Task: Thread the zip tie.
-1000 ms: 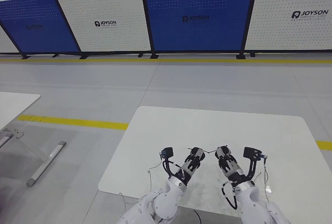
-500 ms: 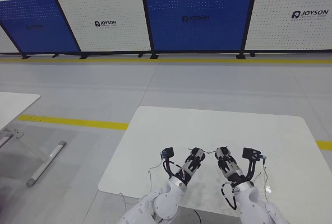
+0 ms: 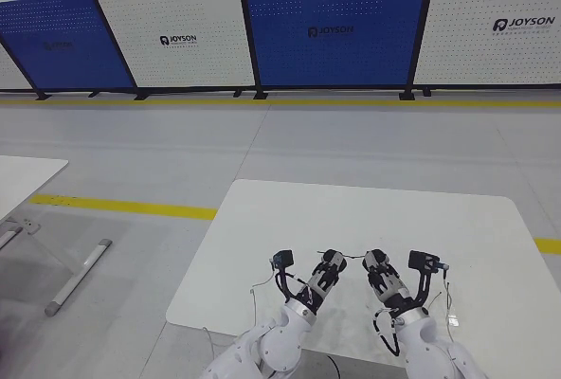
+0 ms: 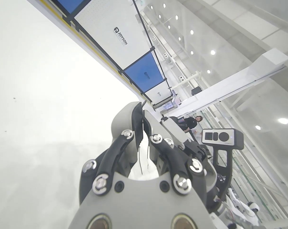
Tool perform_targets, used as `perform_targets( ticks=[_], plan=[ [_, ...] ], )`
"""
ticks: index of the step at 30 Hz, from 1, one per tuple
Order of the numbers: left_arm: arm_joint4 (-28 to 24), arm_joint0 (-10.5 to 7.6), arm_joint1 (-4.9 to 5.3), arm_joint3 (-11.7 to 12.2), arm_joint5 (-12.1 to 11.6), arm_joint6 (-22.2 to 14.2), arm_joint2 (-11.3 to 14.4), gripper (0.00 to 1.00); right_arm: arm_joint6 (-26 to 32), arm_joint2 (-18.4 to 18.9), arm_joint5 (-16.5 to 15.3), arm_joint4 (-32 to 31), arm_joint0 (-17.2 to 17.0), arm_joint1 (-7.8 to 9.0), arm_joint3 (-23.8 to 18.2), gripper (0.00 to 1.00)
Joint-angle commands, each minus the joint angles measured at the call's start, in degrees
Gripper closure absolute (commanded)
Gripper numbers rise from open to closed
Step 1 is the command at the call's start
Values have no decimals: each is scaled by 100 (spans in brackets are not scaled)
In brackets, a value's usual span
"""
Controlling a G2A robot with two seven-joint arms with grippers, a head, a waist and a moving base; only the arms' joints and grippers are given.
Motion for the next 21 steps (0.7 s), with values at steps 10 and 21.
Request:
perform_targets(
  ticks=[10,21],
  plan=[
    [193,50,-12,-49,-100,-127,46,100,165,8,-110,-155,-2,6,-1,100],
    [244,122,-25,-122,-162,-94,4,100,249,65,-157,-107,-12,3,33,100]
  ],
)
